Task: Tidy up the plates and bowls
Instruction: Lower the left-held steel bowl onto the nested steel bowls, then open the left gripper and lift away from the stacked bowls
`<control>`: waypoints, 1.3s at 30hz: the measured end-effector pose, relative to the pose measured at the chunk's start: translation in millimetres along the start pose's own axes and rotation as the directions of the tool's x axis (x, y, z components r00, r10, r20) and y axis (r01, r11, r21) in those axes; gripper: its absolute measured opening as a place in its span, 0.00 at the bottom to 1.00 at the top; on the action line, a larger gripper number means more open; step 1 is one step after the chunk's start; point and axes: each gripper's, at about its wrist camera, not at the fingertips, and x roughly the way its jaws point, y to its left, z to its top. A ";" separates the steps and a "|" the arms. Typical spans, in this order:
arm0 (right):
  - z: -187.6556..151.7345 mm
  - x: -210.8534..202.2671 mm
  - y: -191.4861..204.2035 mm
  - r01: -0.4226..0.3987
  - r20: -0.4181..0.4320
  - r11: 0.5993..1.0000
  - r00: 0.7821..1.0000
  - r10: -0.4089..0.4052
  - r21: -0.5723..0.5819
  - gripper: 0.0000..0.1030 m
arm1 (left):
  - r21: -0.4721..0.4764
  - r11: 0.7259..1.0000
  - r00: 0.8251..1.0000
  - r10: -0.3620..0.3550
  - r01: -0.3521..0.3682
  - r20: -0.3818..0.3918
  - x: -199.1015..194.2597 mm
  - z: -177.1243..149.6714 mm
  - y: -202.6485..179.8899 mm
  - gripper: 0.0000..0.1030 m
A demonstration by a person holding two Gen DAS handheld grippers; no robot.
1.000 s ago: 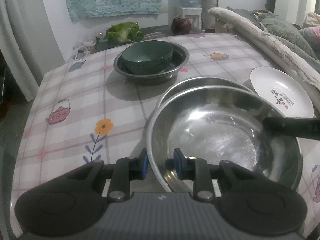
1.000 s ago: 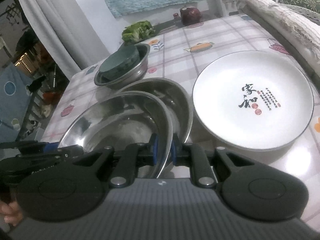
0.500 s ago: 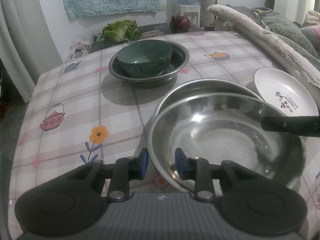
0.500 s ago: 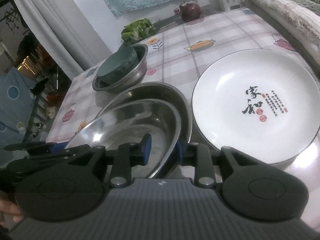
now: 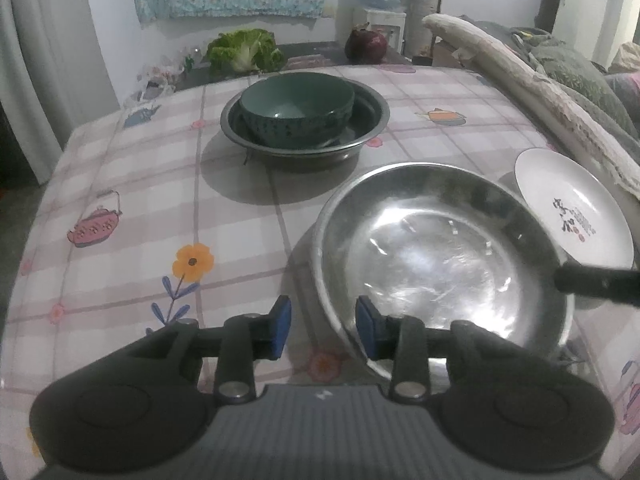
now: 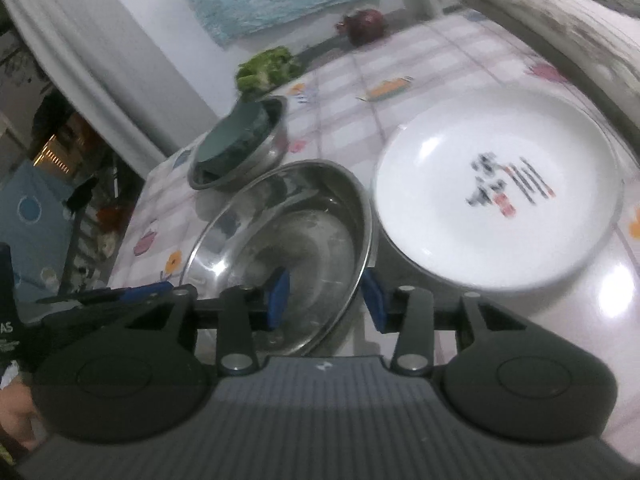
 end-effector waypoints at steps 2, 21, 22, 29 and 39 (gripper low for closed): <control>-4.4 0.1 -8.0 -0.014 -0.005 0.998 1.000 0.014 0.054 0.39 | -0.015 1.000 1.000 -0.018 0.018 -0.008 3.7 1.3 2.1 0.36; -10.8 37.1 7.8 -0.063 -0.075 0.996 0.995 0.068 0.068 0.22 | -0.075 0.997 1.000 0.019 -0.020 -0.015 6.7 -8.8 33.5 0.15; -11.9 38.3 10.8 -0.070 -0.082 0.996 0.994 0.075 0.062 0.22 | -0.082 0.996 1.000 0.023 -0.025 -0.018 5.3 -10.7 37.1 0.15; -17.9 47.9 31.3 -0.113 -0.120 0.993 0.986 0.114 0.017 0.22 | -0.117 0.991 0.998 0.063 -0.066 -0.029 -5.9 -23.6 51.6 0.15; -15.7 40.7 31.4 -0.107 -0.107 0.994 0.989 0.104 -0.025 0.24 | -0.096 0.992 0.997 0.078 -0.077 -0.002 -20.0 -23.1 45.7 0.31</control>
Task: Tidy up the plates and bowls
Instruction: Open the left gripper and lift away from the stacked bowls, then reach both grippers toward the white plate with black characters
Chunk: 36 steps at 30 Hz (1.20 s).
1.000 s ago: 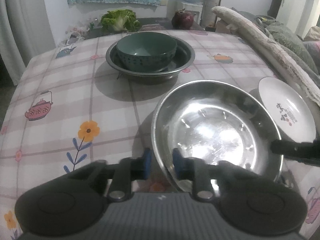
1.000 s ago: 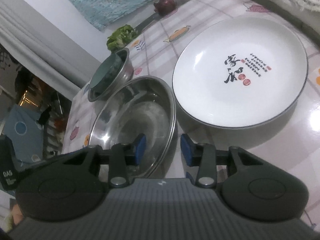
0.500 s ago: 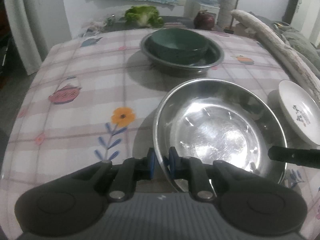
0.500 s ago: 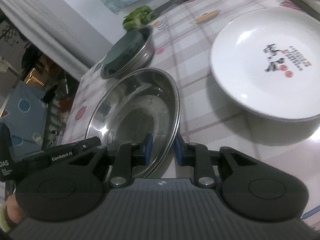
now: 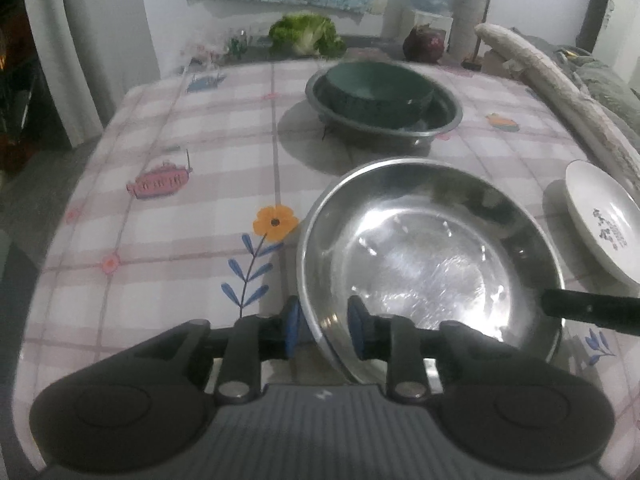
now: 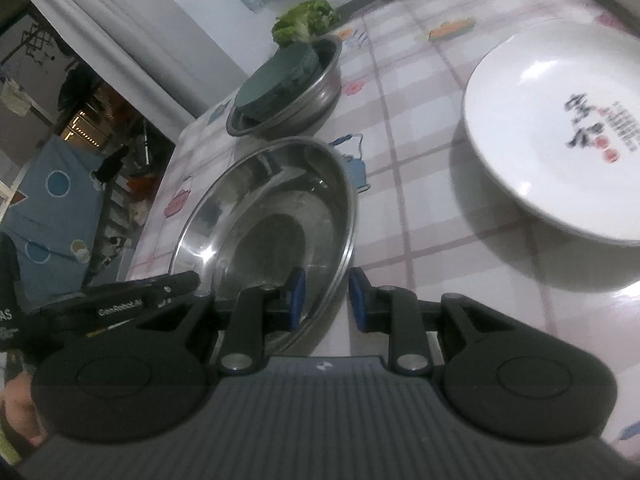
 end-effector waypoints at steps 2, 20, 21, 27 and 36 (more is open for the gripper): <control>-0.7 -10.2 -3.7 0.011 0.023 1.000 1.000 -0.011 -0.004 0.24 | 0.017 1.000 1.000 0.008 -0.009 0.030 -9.1 1.6 -5.2 0.35; 21.6 -125.3 -101.4 0.251 0.287 0.965 0.922 -0.261 0.073 0.44 | 0.217 0.957 0.964 -0.226 0.194 0.137 -26.2 27.9 -170.7 0.63; 25.3 -126.6 -108.7 0.266 0.291 0.961 0.916 -0.276 0.072 0.44 | 0.202 0.958 0.963 -0.233 0.204 0.133 -22.8 27.0 -178.5 0.63; 53.0 -119.2 -148.3 0.311 0.300 0.948 0.900 -0.315 0.064 0.44 | 0.075 0.975 0.971 -0.216 0.209 0.105 12.0 24.0 -210.9 0.56; 82.8 -79.8 -168.6 0.341 0.280 0.940 0.903 -0.326 -0.006 0.35 | 0.022 0.987 0.987 -0.161 0.160 0.028 48.0 23.8 -231.4 0.28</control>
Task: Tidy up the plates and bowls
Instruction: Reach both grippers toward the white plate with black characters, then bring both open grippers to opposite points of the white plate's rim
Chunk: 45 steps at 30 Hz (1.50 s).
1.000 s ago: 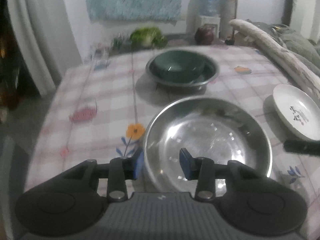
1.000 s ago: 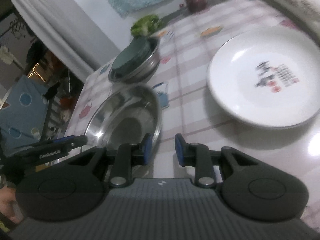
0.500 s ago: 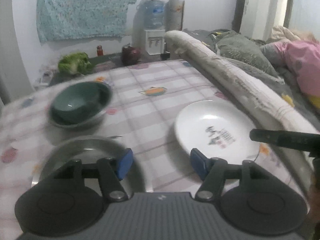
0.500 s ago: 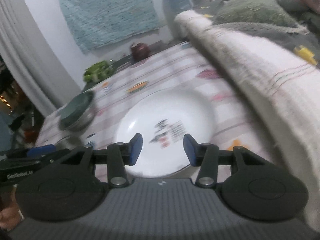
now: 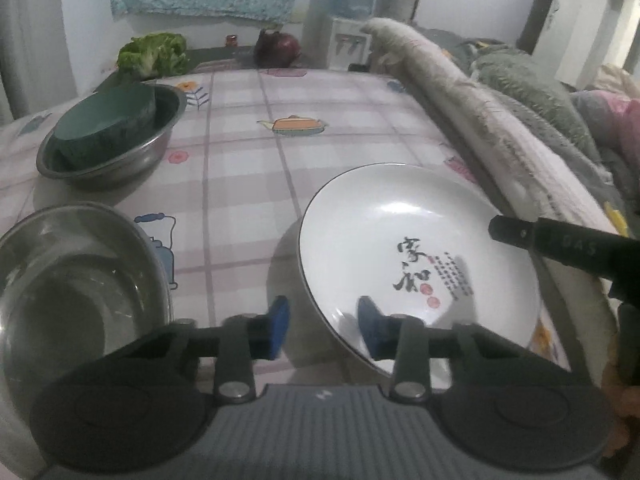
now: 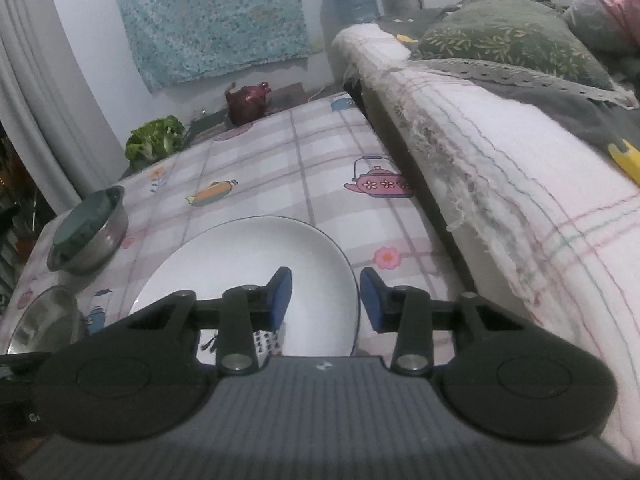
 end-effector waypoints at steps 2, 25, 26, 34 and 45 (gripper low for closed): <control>1.4 5.9 -2.6 -0.002 -0.008 1.000 1.000 0.002 0.004 0.30 | -0.007 1.000 1.000 -0.002 0.002 0.004 2.1 1.6 0.6 0.23; -49.1 -40.0 10.7 -0.060 -0.087 0.998 0.994 0.061 0.015 0.23 | 0.085 0.996 0.998 -0.012 0.017 -0.054 -51.1 -48.3 17.1 0.18; -54.0 -44.9 13.7 -0.065 -0.092 0.998 0.994 0.066 0.011 0.23 | 0.083 0.996 0.998 -0.014 0.018 -0.058 -54.9 -52.0 19.4 0.18; -78.9 -69.3 30.4 -0.114 -0.118 0.993 0.987 0.112 -0.011 0.23 | 0.045 0.996 0.996 -0.070 0.073 -0.059 -86.9 -86.9 43.0 0.18; -96.3 -84.9 16.0 -0.151 -0.136 0.987 0.978 0.157 0.055 0.22 | -0.009 0.992 0.991 -0.129 0.129 -0.042 -79.9 -87.9 54.4 0.21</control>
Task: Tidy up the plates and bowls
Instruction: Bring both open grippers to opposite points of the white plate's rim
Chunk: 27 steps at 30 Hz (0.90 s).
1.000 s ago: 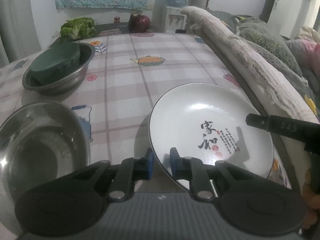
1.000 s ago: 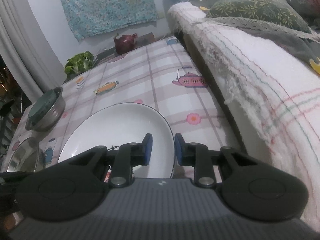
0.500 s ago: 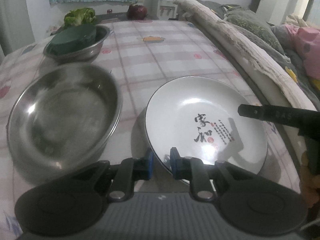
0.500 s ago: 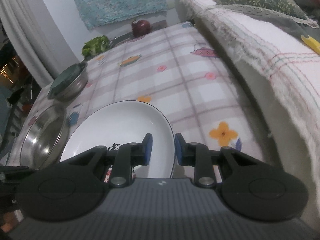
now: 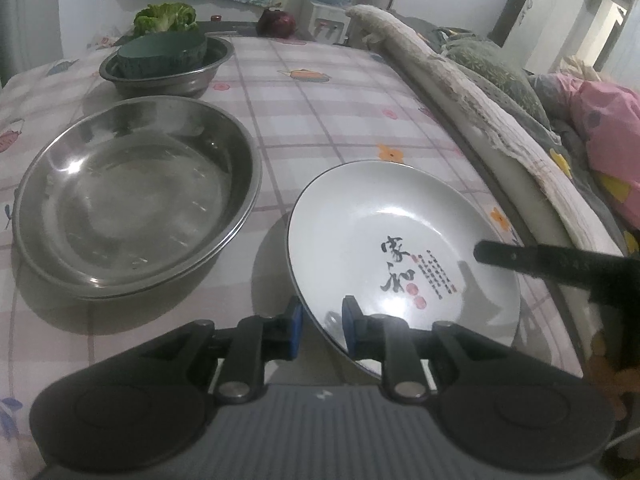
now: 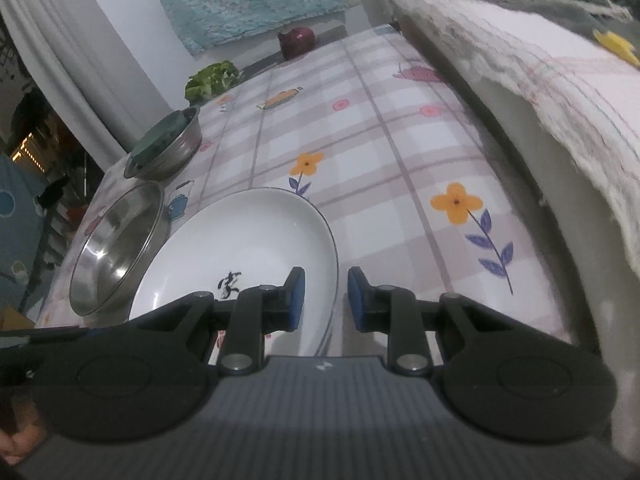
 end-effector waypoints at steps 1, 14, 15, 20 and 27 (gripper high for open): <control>-0.9 0.5 -1.6 -0.004 -0.004 1.000 1.000 0.004 0.009 0.22 | -0.004 1.000 1.000 -0.002 0.002 0.002 2.1 0.3 0.8 0.21; -5.1 9.1 4.6 -0.012 -0.014 1.000 1.000 0.012 -0.006 0.19 | 0.008 1.000 0.999 0.017 -0.018 0.034 14.2 2.6 -1.2 0.26; -5.0 9.4 5.4 -0.008 -0.014 1.000 1.000 0.007 -0.007 0.20 | 0.011 1.000 0.999 0.022 -0.022 0.034 14.1 2.6 -2.3 0.26; -3.2 12.0 14.9 0.025 -0.013 0.999 1.000 -0.026 -0.042 0.20 | 0.000 0.999 0.999 0.038 -0.038 0.017 10.2 0.3 -3.0 0.26; 2.8 23.3 22.3 0.014 -0.011 0.998 1.000 -0.014 -0.058 0.20 | -0.002 0.997 0.997 0.072 -0.072 0.015 7.9 -0.1 -0.4 0.28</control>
